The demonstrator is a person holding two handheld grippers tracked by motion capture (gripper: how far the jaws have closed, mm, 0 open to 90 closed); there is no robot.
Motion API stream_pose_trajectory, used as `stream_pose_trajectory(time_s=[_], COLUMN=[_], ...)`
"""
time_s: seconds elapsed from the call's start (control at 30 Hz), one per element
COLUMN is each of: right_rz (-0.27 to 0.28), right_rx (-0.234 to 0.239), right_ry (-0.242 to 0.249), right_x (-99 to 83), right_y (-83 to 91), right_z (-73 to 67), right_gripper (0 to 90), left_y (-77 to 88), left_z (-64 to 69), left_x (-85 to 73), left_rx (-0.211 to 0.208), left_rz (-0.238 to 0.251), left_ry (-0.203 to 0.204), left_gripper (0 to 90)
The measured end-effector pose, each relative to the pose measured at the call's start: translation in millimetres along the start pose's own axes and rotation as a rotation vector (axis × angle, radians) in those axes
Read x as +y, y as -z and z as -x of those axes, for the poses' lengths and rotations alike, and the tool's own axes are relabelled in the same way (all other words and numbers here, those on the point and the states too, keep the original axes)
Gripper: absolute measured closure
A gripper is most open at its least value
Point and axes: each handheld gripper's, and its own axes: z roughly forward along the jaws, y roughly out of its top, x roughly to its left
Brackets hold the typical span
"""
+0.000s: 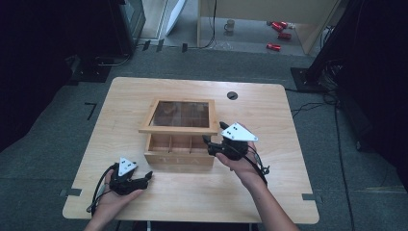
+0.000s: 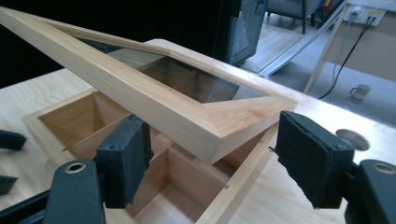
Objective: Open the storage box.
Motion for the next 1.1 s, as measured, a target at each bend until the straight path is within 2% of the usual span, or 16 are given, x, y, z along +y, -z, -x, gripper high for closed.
stream_pose_trajectory(time_s=[0.13, 0.37, 0.5, 0.67, 0.73, 0.83, 0.9, 0.97, 1.1], right_rz=[-0.005, 0.02, 0.025, 0.045, 0.05, 0.051, 0.05, 0.05, 0.069], right_rx=[-0.015, -0.031, -0.025, -0.024, -0.005, -0.013, -0.035, -0.047, -0.031], right_ry=[0.016, 0.005, -0.005, 0.009, 0.0, 0.009, 0.016, -0.003, -0.06], right_x=[9.1, 26.9, 34.9, 42.5, 45.3, 48.3, 48.9, 48.8, 50.7], right_y=[-4.7, -11.5, -19.6, -28.6, -31.8, -37.6, -41.6, -45.6, -53.1], right_z=[5.0, 14.9, 21.4, 27.7, 30.6, 35.4, 39.0, 43.5, 53.8], right_gripper=[27.4, 27.7, 28.4, 38.4, 41.5, 44.2, 49.8, 53.5, 54.4], left_y=[-0.2, -0.2, -0.1, 0.0, 0.2, 0.2, 0.2, 0.1, 0.0], left_z=[0.4, 0.4, 0.5, 0.3, 0.1, 0.2, 0.2, 0.6, 0.7], left_x=[-0.1, -0.1, -0.2, -0.1, -0.1, -0.2, -0.1, -0.1, 0.0], left_rx=[-0.001, -0.001, -0.004, -0.006, -0.006, -0.007, -0.007, -0.008, -0.009], left_rz=[0.005, 0.004, 0.004, 0.004, 0.002, 0.001, 0.001, 0.0, 0.0], left_ry=[0.007, 0.007, 0.006, 0.007, 0.005, 0.006, 0.003, 0.002, 0.0], left_gripper=[26.0, 26.0, 26.0, 26.0, 26.1, 26.0, 26.0, 26.0, 26.1])
